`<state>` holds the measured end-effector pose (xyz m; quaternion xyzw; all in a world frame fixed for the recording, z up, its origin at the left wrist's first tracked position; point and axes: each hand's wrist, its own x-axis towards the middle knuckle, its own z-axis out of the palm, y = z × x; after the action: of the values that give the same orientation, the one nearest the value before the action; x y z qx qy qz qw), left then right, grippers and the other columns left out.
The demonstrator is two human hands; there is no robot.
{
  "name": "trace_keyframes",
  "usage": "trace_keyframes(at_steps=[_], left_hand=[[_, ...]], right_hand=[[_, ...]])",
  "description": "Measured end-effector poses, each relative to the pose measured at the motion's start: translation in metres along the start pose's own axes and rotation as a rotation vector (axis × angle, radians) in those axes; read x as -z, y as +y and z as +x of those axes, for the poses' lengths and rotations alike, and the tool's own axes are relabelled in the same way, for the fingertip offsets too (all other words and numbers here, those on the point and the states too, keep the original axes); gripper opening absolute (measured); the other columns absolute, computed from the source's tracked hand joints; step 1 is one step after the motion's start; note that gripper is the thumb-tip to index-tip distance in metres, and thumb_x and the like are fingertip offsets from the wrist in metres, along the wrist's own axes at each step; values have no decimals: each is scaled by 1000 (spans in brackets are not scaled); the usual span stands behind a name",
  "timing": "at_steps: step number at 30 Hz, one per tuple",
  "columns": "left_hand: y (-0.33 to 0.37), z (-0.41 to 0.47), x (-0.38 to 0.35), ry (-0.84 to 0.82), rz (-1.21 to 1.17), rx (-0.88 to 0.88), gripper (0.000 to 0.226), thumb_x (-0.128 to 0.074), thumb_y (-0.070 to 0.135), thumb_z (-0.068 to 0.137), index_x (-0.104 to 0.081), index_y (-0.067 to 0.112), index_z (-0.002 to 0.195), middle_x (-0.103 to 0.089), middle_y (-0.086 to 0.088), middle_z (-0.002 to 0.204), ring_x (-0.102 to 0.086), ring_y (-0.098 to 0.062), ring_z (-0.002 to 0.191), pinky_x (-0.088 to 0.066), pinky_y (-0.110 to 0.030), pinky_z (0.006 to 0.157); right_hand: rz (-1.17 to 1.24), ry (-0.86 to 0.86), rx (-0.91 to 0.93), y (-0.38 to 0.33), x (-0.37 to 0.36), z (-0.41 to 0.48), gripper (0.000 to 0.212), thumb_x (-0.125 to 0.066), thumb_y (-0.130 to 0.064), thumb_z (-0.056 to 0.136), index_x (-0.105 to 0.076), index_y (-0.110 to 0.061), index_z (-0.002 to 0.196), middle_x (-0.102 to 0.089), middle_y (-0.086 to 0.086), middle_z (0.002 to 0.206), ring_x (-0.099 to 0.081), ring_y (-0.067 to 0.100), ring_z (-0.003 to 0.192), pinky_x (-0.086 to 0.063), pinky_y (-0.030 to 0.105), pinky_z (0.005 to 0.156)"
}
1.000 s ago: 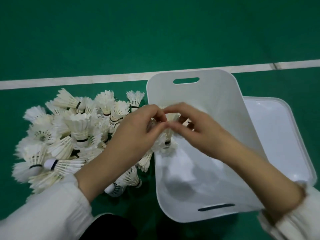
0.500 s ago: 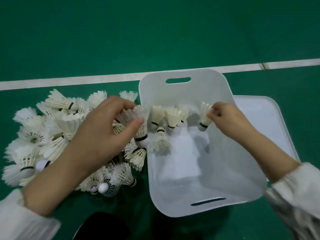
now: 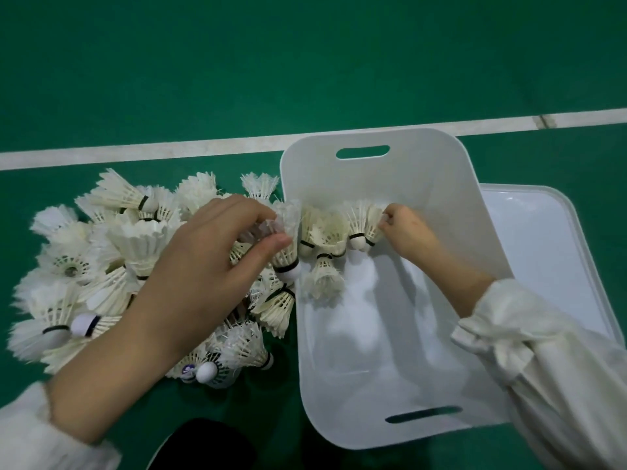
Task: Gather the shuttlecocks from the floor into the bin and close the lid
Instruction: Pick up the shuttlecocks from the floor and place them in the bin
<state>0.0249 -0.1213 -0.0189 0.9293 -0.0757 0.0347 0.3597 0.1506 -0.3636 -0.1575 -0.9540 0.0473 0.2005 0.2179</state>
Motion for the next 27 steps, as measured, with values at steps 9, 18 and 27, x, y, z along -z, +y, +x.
trace_keyframes(at_steps=[9,18,27], left_hand=[[3,3,0,-3,5,15,15,-55,40,87,-56,25,87,-54,18,82,-50,0,81,-37,-10,69],[18,14,4,-29,-9,-104,16,-61,33,85,-60,17,86,-53,15,79,-49,-1,79,-35,-10,69],[-27,7,31,14,110,99,21,-55,27,90,-57,22,110,-56,9,106,-54,-1,88,-43,-13,77]], right_hand=[[200,142,198,-20,40,-48,30,-52,-11,90,-53,-21,118,-49,1,124,-54,17,84,-44,29,85],[275,-58,744,-101,65,-132,16,-64,-16,85,-60,-13,100,-44,-10,115,-54,2,72,-41,10,66],[75,294,380,-44,94,-110,17,-64,-27,84,-59,-12,88,-52,-2,94,-50,16,79,-34,26,66]])
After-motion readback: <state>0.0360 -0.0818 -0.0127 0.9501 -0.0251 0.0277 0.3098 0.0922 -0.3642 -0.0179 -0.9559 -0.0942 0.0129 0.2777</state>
